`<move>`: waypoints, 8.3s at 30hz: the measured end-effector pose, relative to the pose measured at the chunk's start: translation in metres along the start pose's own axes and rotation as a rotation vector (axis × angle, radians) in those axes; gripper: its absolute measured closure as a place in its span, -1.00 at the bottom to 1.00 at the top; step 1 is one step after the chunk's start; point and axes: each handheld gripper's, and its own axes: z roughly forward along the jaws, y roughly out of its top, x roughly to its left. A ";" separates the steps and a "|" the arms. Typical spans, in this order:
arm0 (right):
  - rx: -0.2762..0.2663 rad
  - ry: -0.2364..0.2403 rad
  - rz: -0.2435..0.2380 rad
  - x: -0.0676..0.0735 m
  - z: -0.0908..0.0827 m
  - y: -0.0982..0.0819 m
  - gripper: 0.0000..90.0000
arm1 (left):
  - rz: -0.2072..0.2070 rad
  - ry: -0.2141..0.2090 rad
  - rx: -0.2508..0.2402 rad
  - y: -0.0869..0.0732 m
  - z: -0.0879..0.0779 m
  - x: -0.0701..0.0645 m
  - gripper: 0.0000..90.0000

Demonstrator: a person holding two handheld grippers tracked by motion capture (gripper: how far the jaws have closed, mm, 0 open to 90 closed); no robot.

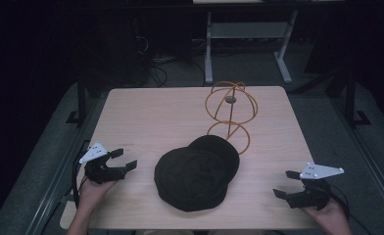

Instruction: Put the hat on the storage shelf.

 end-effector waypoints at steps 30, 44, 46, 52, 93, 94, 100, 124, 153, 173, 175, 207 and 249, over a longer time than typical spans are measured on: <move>0.149 0.313 -0.436 0.104 0.068 0.116 -0.28 | -0.005 -0.067 0.044 -0.005 0.008 0.001 -0.57; 0.257 0.422 -0.559 0.149 0.122 0.136 0.03 | -0.020 -0.087 0.042 -0.005 0.010 0.002 -0.57; 0.267 0.433 -0.571 0.154 0.127 0.138 0.06 | -0.024 -0.088 0.044 -0.005 0.010 0.002 -0.57; 0.320 0.458 -0.592 0.168 0.148 0.140 0.28 | -0.023 -0.086 0.052 -0.006 0.010 0.002 -0.57; 0.230 0.484 -0.449 0.175 0.155 0.167 0.77 | -0.006 -0.109 0.043 -0.002 0.010 -0.001 -0.53; 0.230 0.484 -0.449 0.175 0.155 0.167 0.77 | -0.006 -0.109 0.043 -0.002 0.010 -0.001 -0.53; 0.139 0.495 -0.410 0.171 0.141 0.192 0.77 | 0.041 -0.168 0.019 0.005 0.011 -0.014 -0.53; 0.015 0.573 -0.341 0.164 0.105 0.240 0.77 | 0.184 -0.271 -0.100 0.039 0.006 -0.037 -0.49; -0.079 0.629 -0.282 0.138 0.092 0.238 0.74 | 0.243 -0.339 -0.063 0.088 0.007 -0.041 0.89; -0.217 0.457 -0.243 0.106 0.062 0.196 0.09 | 0.350 -0.262 -0.029 0.177 -0.007 -0.053 0.91; -0.229 0.416 -0.245 0.101 0.055 0.187 0.01 | 0.347 -0.259 -0.031 0.184 -0.008 -0.050 0.91; -0.194 0.098 -0.054 0.009 0.005 0.059 -0.31 | 0.318 -0.371 -0.022 0.273 0.024 -0.049 0.90; -0.310 0.073 0.036 -0.013 -0.012 0.045 -0.30 | 0.245 -0.404 -0.046 0.352 0.147 -0.124 0.88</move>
